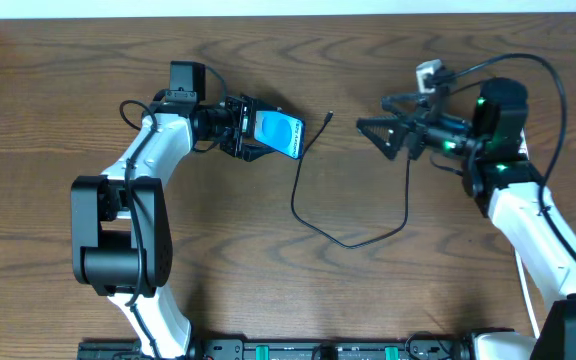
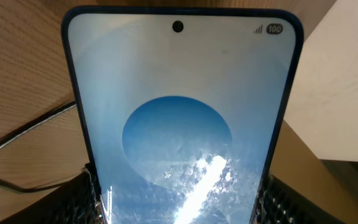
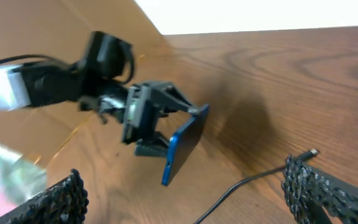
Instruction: Plug charger to phone and switch on socket
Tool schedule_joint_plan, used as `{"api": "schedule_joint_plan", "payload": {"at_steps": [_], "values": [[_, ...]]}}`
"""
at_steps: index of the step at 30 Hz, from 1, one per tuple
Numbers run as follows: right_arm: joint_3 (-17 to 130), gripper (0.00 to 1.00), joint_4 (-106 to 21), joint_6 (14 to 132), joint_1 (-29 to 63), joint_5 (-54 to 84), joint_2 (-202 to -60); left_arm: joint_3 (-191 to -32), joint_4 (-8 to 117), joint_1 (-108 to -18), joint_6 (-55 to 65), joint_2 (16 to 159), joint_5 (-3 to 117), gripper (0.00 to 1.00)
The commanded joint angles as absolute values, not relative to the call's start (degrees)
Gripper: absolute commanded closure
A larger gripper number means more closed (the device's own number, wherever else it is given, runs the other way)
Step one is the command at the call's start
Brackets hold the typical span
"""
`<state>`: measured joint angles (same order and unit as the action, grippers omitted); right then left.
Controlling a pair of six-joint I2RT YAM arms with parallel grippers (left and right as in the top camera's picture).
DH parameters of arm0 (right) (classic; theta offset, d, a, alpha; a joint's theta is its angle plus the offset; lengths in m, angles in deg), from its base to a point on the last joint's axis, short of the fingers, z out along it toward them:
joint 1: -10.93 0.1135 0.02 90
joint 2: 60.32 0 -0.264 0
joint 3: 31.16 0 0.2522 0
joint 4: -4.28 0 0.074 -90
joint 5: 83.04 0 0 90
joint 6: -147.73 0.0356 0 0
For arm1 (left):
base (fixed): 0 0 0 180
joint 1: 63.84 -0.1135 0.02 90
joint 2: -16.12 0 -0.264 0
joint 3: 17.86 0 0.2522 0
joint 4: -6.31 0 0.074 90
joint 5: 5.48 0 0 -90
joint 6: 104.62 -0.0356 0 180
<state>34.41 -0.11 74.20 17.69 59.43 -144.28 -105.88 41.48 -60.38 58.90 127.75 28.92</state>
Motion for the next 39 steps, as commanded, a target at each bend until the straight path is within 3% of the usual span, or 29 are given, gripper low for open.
{"api": "schedule_joint_plan", "payload": {"at_steps": [1, 8, 17, 24, 28, 39], "values": [[35.74, 0.01, -1.1, 77.43, 23.35, 45.57, -144.35, -106.01, 41.29, -60.6, 59.25, 125.61, 27.18, 0.41], [37.16, 0.08, -1.9, 78.39, 30.7, 36.37, -146.36, -106.01, 41.29, -60.6, 59.66, 125.61, 27.15, 0.41], [46.17, 0.14, -5.14, 78.74, 36.64, 35.8, -158.34, -106.01, 41.31, -60.6, 59.66, 125.61, 27.15, 0.41], [47.24, 0.28, -4.59, 82.7, 40.23, 30.88, -161.75, -106.01, 41.31, -60.62, 59.66, 125.61, 27.15, 0.41], [47.24, 0.41, -4.48, 86.57, 41.43, 26.93, -162.45, -106.01, 41.31, -60.6, 59.66, 125.61, 27.15, 0.41], [47.24, 0.57, -0.53, 89.02, 43.46, 25.25, -165.62, -106.01, 41.31, -60.6, 59.66, 125.61, 27.15, 0.41]]}}
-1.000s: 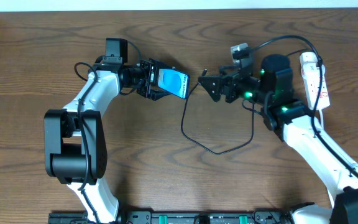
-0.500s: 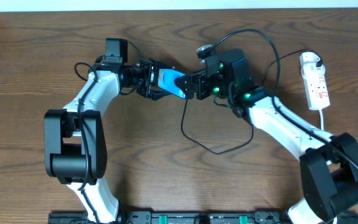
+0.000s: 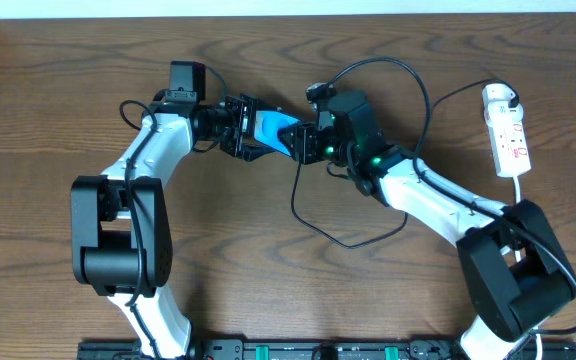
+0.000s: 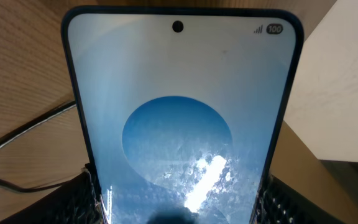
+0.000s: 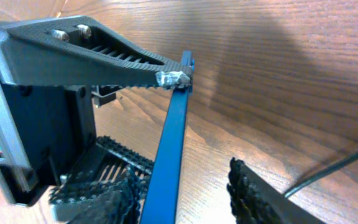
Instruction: Plug charger to phone and switch on socket
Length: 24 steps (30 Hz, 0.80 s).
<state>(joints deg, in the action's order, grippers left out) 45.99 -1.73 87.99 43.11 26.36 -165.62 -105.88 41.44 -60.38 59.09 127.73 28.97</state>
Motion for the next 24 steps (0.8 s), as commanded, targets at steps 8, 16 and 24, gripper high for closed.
{"api": "schedule_joint_plan", "payload": {"at_steps": [8, 16, 24], "values": [[47.24, 0.7, -0.16, 89.45, 43.66, 25.27, -165.66, -106.01, 41.31, -60.6, 59.68, 125.61, 27.15, 0.41], [47.24, 0.87, 0.0, 89.91, 43.66, 25.27, -165.66, -106.01, 41.31, -60.62, 59.68, 125.61, 27.13, 0.41], [47.24, 0.99, 1.09, 90.13, 43.24, 25.29, -165.66, -106.01, 41.31, -60.62, 59.66, 125.61, 27.15, 0.41]]}}
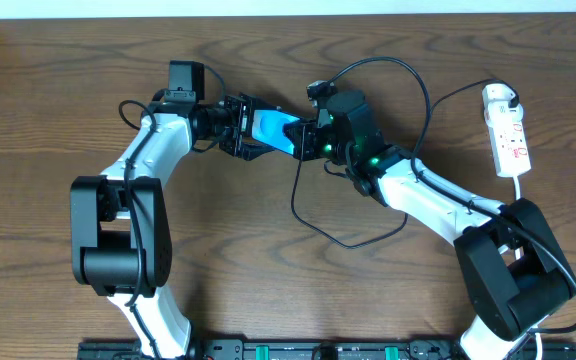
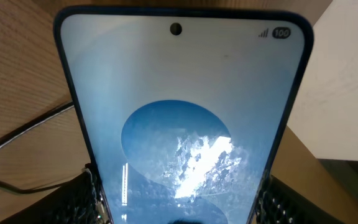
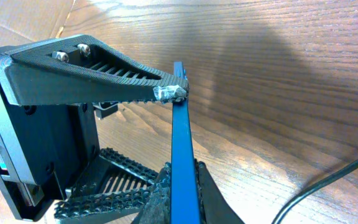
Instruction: Plug charger to phone and switch on socket
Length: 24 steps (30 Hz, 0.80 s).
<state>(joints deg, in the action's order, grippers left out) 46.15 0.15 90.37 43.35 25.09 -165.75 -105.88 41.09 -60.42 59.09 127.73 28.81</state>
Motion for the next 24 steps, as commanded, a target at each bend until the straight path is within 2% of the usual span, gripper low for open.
{"api": "schedule_joint_plan", "payload": {"at_steps": [1, 12, 18, 24], "values": [[47.24, 0.99, 1.27, 90.5, 43.03, 25.29, -165.66, -106.01, 41.31, -60.62, 59.66, 125.61, 27.15, 0.41], [47.24, 0.99, 1.31, 98.09, 36.45, 30.82, -165.66, -106.01, 41.31, -60.62, 59.57, 125.61, 27.2, 0.39], [47.24, 0.99, 0.54, 99.68, 33.54, 33.51, -165.66, -106.01, 41.31, -60.62, 59.55, 125.61, 27.18, 0.12], [47.24, 0.99, 0.46, 102.22, 31.68, 34.36, -165.66, -106.01, 39.32, -60.62, 56.8, 125.61, 27.13, 0.01]]}}
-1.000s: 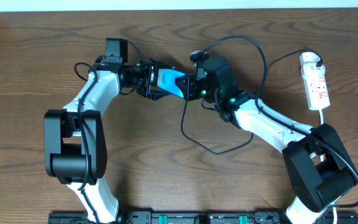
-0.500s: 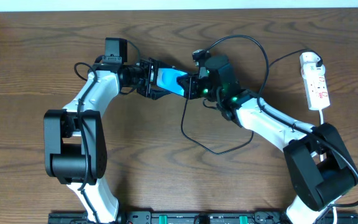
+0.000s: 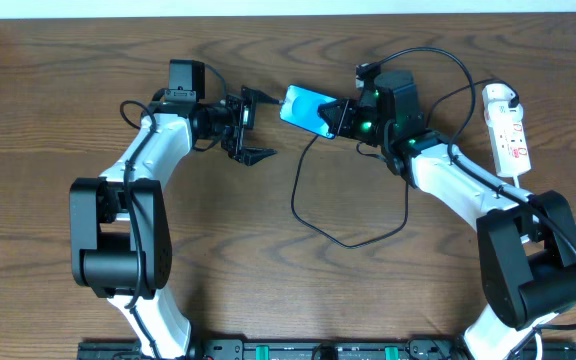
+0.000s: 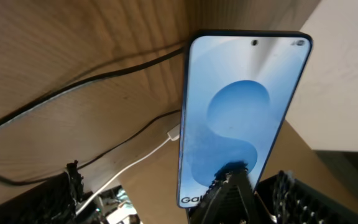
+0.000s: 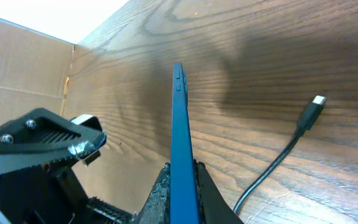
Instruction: Plug charger to phone and switch on socket
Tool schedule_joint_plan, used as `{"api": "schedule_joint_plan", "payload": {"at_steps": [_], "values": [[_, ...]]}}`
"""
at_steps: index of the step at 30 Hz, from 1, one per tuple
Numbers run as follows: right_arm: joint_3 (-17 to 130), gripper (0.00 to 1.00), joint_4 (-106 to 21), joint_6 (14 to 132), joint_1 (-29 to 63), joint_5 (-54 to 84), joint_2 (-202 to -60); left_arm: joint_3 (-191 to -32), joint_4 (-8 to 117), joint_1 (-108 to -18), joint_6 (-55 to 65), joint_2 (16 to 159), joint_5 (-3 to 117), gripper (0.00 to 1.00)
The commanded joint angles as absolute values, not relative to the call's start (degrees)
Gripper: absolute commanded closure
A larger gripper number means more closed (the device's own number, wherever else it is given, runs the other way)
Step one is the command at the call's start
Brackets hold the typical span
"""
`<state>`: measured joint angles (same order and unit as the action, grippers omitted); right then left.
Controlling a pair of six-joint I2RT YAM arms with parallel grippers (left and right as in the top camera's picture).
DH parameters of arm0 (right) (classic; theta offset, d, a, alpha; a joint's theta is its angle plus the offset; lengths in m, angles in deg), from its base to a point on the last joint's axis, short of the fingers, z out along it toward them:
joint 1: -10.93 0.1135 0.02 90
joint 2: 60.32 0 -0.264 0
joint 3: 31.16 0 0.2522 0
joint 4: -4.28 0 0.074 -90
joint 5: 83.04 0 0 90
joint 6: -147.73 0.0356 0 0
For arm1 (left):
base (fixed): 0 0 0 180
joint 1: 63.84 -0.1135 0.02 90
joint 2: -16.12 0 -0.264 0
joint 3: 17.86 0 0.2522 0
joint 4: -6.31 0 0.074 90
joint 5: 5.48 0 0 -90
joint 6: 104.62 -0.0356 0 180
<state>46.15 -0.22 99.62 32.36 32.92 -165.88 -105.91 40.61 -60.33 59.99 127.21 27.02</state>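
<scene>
The blue phone (image 3: 306, 106) is off the table, lit screen up, with my right gripper (image 3: 332, 116) shut on its right end. In the right wrist view the phone (image 5: 179, 118) stands edge-on between the closed fingers (image 5: 164, 186). My left gripper (image 3: 252, 126) is open just left of the phone and holds nothing. From the left wrist the phone screen (image 4: 238, 106) faces the camera between its spread fingers (image 4: 72, 183). The black charger cable (image 3: 353, 240) loops across the table. Its plug tip (image 5: 314, 104) lies on the wood beside the phone.
The white socket strip (image 3: 506, 122) lies at the far right of the table, its lead running toward the right arm. A cardboard wall (image 5: 17, 68) stands at the left edge. The wooden table (image 3: 268, 280) stretches in front of both arms.
The phone has left my left gripper, which now stands open. My right gripper holds the phone and has moved with it to the right, away from the left gripper.
At first my left gripper held the phone while my right gripper hung open at the right. Then the right gripper was at the phone's free end, open around it, then shut on it. Now the right alone holds the phone.
</scene>
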Motion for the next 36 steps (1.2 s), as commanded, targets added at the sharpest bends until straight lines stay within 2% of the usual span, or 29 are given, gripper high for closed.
{"api": "schedule_joint_plan", "payload": {"at_steps": [1, 5, 7, 11, 14, 18, 25, 36], "values": [[47.26, 0.99, 0.65, 103.27, 31.48, 34.38, -165.66, -106.01, 38.71, -60.62, 55.9, 125.61, 27.09, 0.01], [47.26, 0.99, 3.98, 111.97, 29.74, 35.39, -165.66, -106.01, 32.41, -60.62, 50.15, 125.61, 24.95, 0.01], [47.26, 0.99, 7.65, 121.21, 28.53, 36.76, -165.66, -106.01, 27.56, -60.62, 49.65, 125.61, 24.09, 0.02], [47.26, 0.99, 10.47, 135.18, 28.27, 37.14, -165.66, -106.01, 22.45, -60.62, 49.69, 125.61, 24.12, 0.11], [47.26, 0.99, 10.55, 146.74, 28.8, 37.16, -165.66, -106.01, 18.71, -60.62, 49.87, 125.61, 24.14, 0.24], [47.26, 0.99, 10.58, 154.59, 30.11, 37.09, -165.66, -106.01, 15.78, -60.62, 53.89, 125.61, 24.18, 0.25], [47.26, 0.99, 13.53, 158.96, 32.75, 35.47, -165.66, -106.01, 13.49, -60.55, 59.97, 125.61, 25.21, 0.42], [47.26, 0.98, 16.59, 162.37, 37.84, 30.34, -165.66, -106.01, 13.49, -59.7, 62.48, 125.61, 25.86, 0.58]]}}
